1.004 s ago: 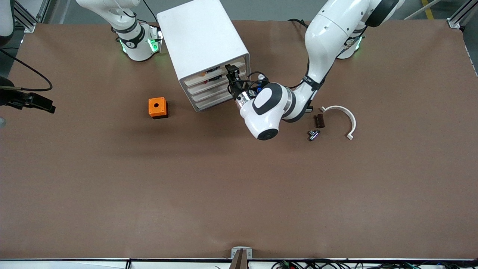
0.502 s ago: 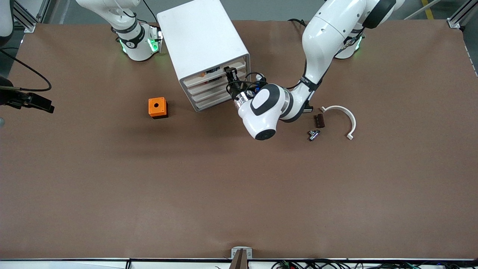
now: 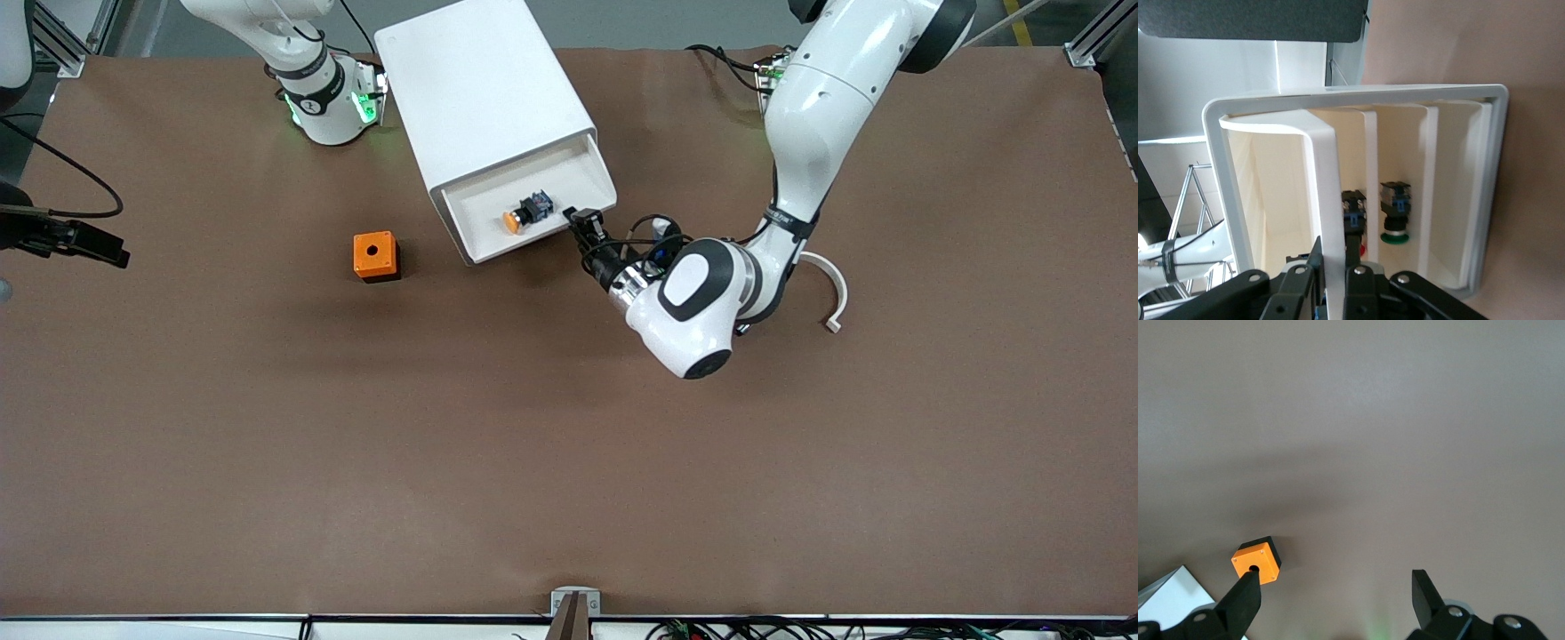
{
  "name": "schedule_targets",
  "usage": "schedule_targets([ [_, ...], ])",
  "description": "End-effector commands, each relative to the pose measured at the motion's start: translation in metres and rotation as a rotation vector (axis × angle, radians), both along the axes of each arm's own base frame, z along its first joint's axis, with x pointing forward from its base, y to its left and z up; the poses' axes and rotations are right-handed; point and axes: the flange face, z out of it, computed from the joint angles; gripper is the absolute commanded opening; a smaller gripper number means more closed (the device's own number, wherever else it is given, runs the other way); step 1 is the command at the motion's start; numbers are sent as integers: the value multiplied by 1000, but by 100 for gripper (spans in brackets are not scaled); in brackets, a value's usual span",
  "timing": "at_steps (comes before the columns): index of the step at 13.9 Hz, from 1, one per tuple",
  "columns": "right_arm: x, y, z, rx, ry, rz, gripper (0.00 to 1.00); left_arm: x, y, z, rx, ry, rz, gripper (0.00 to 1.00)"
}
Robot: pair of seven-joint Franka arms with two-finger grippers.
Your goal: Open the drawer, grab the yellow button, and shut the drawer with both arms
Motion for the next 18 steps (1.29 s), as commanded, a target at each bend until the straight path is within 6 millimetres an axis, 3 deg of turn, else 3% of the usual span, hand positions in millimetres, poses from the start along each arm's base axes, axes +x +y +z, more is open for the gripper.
schedule_targets([
  [1,-11,45,6,-30,29,-97,100,14,9,-9,4,-53,25,0],
  [5,-25,123,4,-24,84,-321,100,28,21,-16,15,-91,43,2],
  [6,-29,147,3,-31,87,-380,100,30,22,-13,10,-97,43,24],
  [8,-41,196,3,-71,79,-479,100,35,27,-5,-1,-110,46,90],
  [9,-50,225,2,-91,72,-526,100,37,30,3,-8,-126,28,100],
  [11,-69,278,0,-118,55,-605,100,49,36,20,-5,-176,13,100],
  [14,-84,335,-16,-121,46,-686,100,65,65,31,49,-263,-40,100],
  [16,-88,364,-31,-132,29,-732,100,86,93,54,59,-416,-114,100],
  [18,-96,398,-50,-144,12,-771,100,96,114,93,0,-637,-288,100],
])
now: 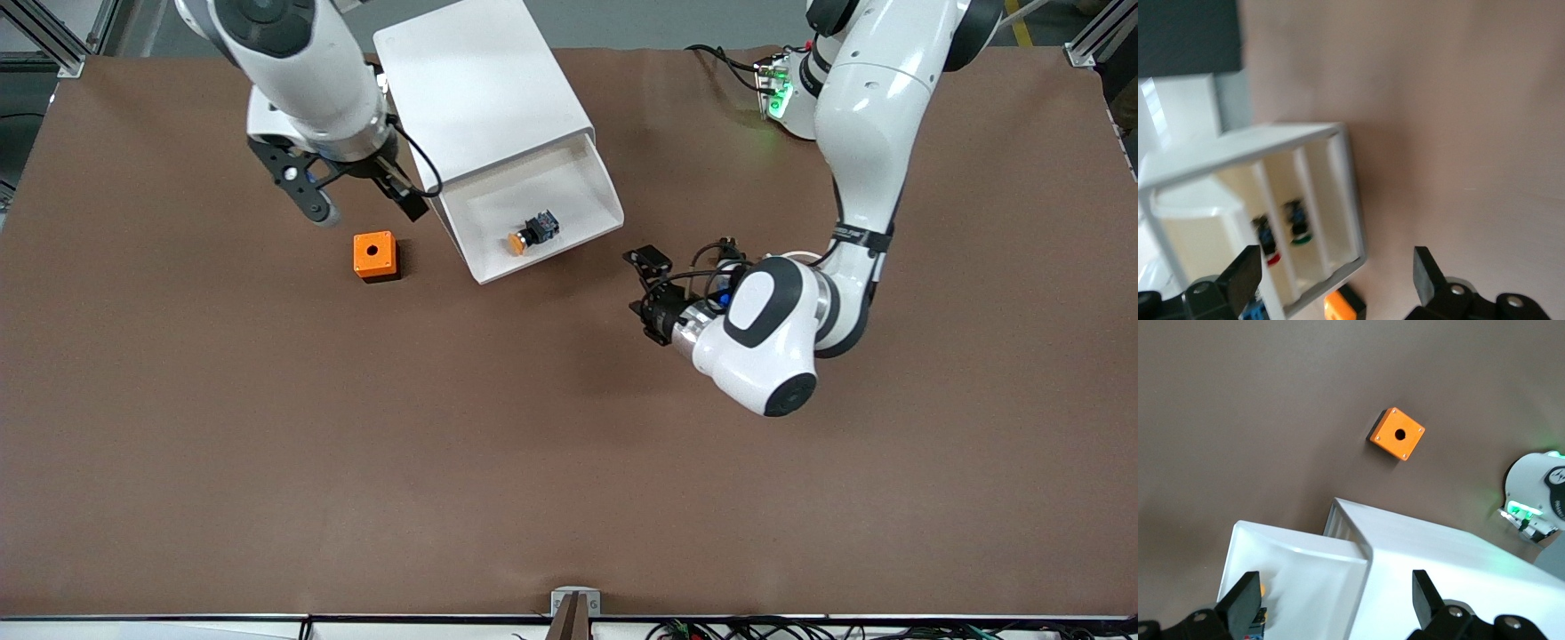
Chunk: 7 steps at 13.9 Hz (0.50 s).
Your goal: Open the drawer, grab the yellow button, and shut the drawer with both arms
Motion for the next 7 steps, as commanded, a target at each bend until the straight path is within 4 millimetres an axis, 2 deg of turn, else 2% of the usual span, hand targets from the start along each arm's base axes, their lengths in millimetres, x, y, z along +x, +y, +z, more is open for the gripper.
schedule_targets([
  [1,-5,37,-25,-15,-16,-78,100,8,27,72,-49,-271,-258,100],
  [3,-10,66,-41,-15,-46,-124,100,17,62,108,-45,-417,-409,100],
  [4,-10,75,-48,-9,-63,-150,100,21,76,115,-34,-460,-482,100],
  [7,-9,99,-71,0,-95,-204,100,28,95,123,-52,-553,-733,100],
])
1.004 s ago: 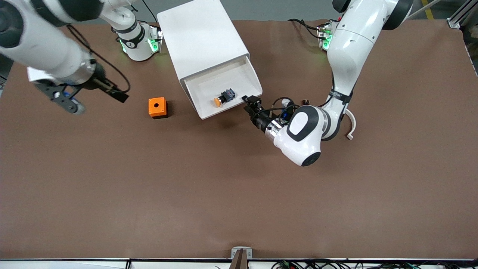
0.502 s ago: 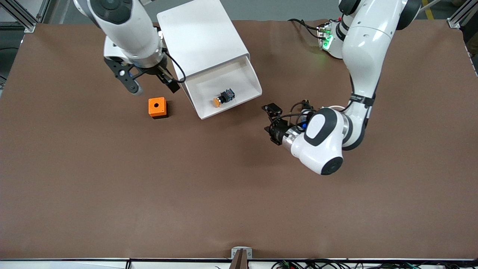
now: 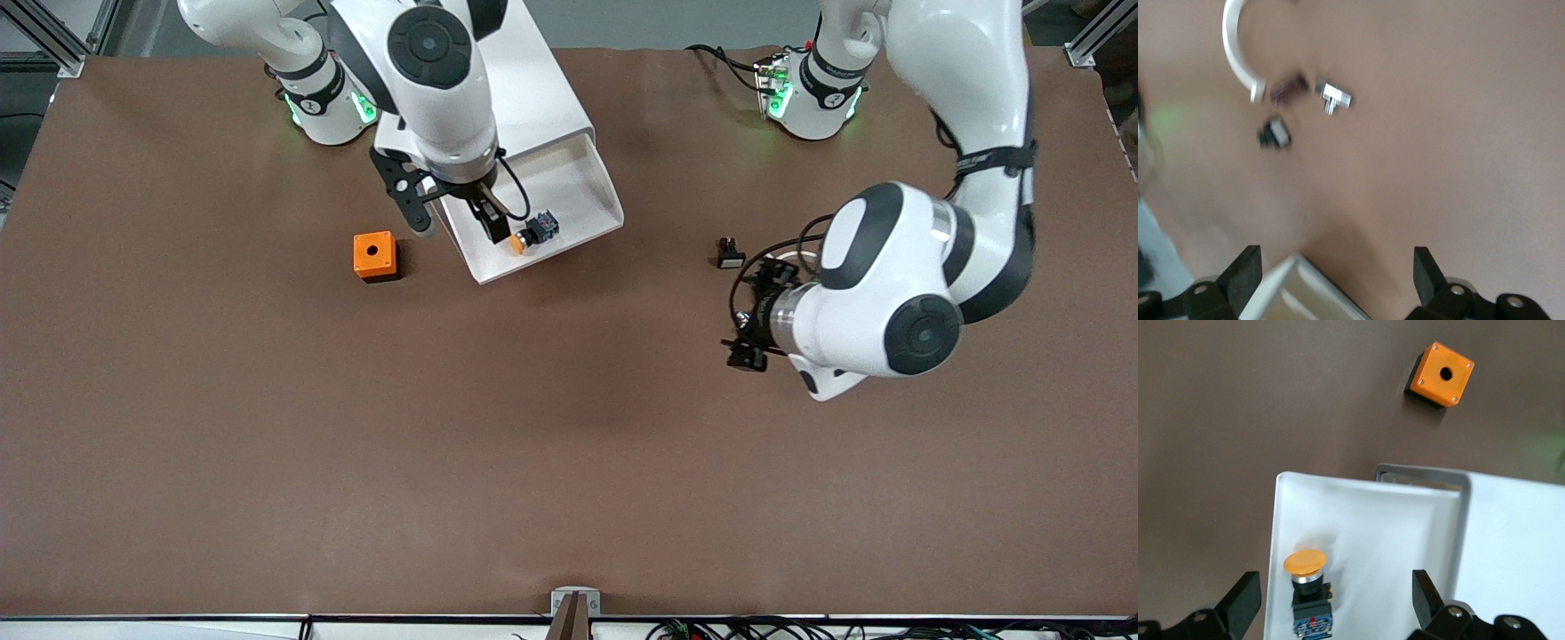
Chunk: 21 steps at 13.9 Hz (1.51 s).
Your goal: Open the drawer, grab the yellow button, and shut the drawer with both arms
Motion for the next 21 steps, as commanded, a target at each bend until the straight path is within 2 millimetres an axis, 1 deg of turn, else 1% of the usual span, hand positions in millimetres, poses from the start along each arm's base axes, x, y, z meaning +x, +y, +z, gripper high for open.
schedule_targets([
  [1,6,12,-13,17,-29,-70,100,3,14,8,7,-83,-198,100],
  [3,5,19,-25,14,-35,-85,100,0,17,33,14,-130,-188,100],
  [4,4,23,-31,10,-34,-81,100,-7,25,66,15,-178,-187,100],
  [5,4,27,-37,3,-35,-75,100,-14,33,93,2,-214,-185,100],
  [6,2,30,-42,-2,-33,-67,100,-20,41,112,-6,-236,-193,100],
  [7,-3,38,-47,0,-38,-53,100,-25,44,127,-17,-257,-209,100],
  [8,-6,42,-48,1,-40,-45,100,-27,46,132,-26,-267,-241,100],
  [10,-10,49,-56,-6,-34,-33,100,-28,50,131,9,-262,-284,100],
  [11,-12,51,-58,-9,-31,-28,100,-28,55,134,25,-266,-285,100],
  [12,-14,53,-65,-19,-23,-24,100,-30,65,143,18,-278,-301,100],
  [13,-15,53,-69,-24,-18,-21,100,-27,78,144,3,-282,-348,100],
  [15,-21,55,-77,-34,-7,-1,100,-26,85,145,-19,-285,-426,100],
  [16,-22,56,-81,-40,-2,0,100,-26,87,145,-18,-285,-430,100],
  [19,-22,56,-82,-40,0,7,99,-27,81,146,-24,-285,-441,100],
  [20,-22,56,-82,-40,0,7,89,-28,78,145,-25,-285,-445,100],
  [21,-22,56,-82,-41,1,8,74,-28,77,144,-25,-284,-447,100],
])
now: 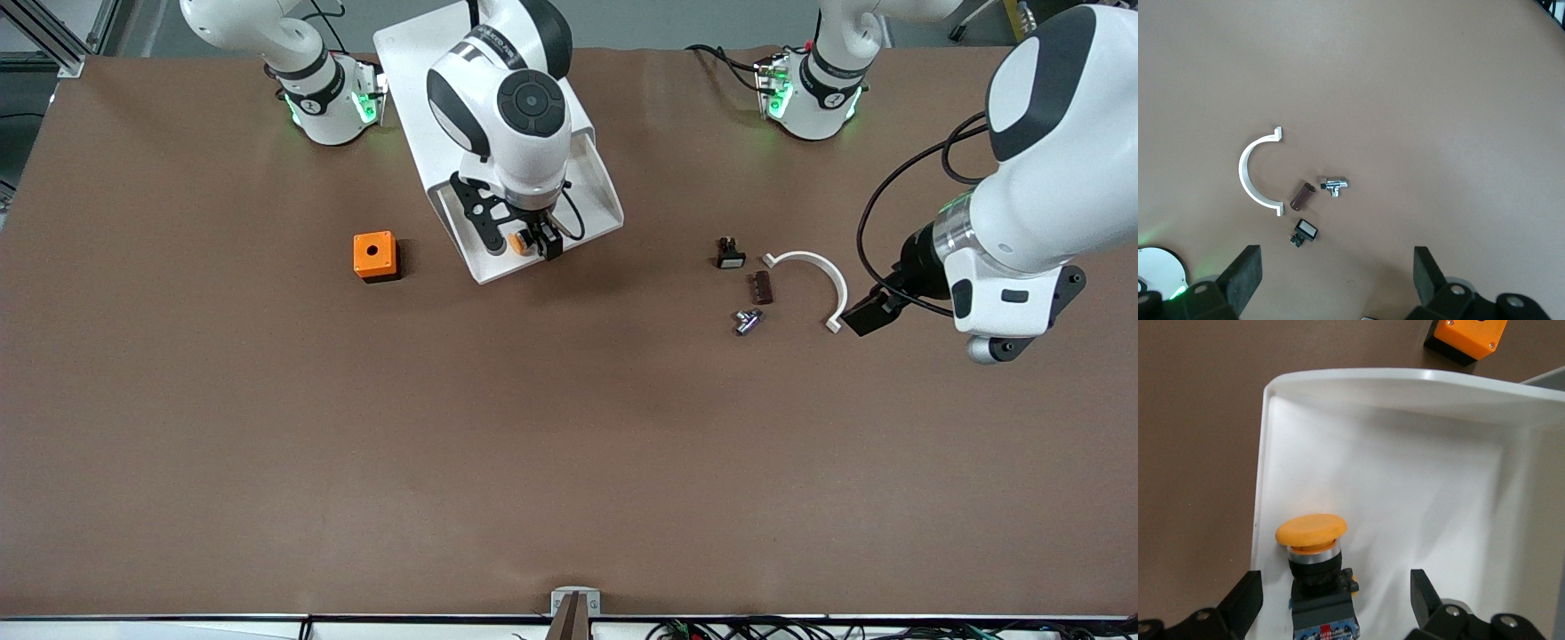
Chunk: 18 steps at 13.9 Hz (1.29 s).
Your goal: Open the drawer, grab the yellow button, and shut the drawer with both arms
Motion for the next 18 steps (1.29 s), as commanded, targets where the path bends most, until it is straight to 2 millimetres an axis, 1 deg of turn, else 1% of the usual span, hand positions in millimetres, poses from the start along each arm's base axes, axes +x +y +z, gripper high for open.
schedule_targets([
  [1,-1,0,2,1,-9,3,58,-8,-4,3,6,4,-25,100],
  [2,-1,0,2,0,-8,3,47,-8,-4,3,6,4,-25,100],
  [3,-1,0,2,0,-8,4,43,-8,-4,3,3,4,-23,100],
  [6,-3,1,2,0,-2,22,23,-7,-4,3,3,1,-25,100],
  [7,-3,1,3,1,-2,31,21,-7,-4,3,3,1,-25,100],
  [9,0,1,9,10,-10,27,21,-7,-3,3,2,0,-23,100],
  [11,9,-3,28,15,-18,14,21,-7,-6,2,2,0,-28,100],
  [12,15,-8,45,13,-18,5,21,-7,-9,2,2,0,-32,100],
  [13,29,-21,61,10,-11,-20,22,-8,-9,2,2,0,-32,100],
  [14,45,-40,77,11,1,-35,22,-8,-9,2,3,0,-34,100],
  [15,53,-54,91,8,20,7,22,-8,-9,2,3,0,-34,100],
  [16,64,-79,103,9,65,78,22,-7,-13,0,2,2,-38,100],
  [17,74,-109,110,8,120,150,22,-8,-20,-1,-1,-4,-49,100],
  [18,82,-143,122,18,177,235,22,-9,-27,-2,-1,-5,-58,100],
])
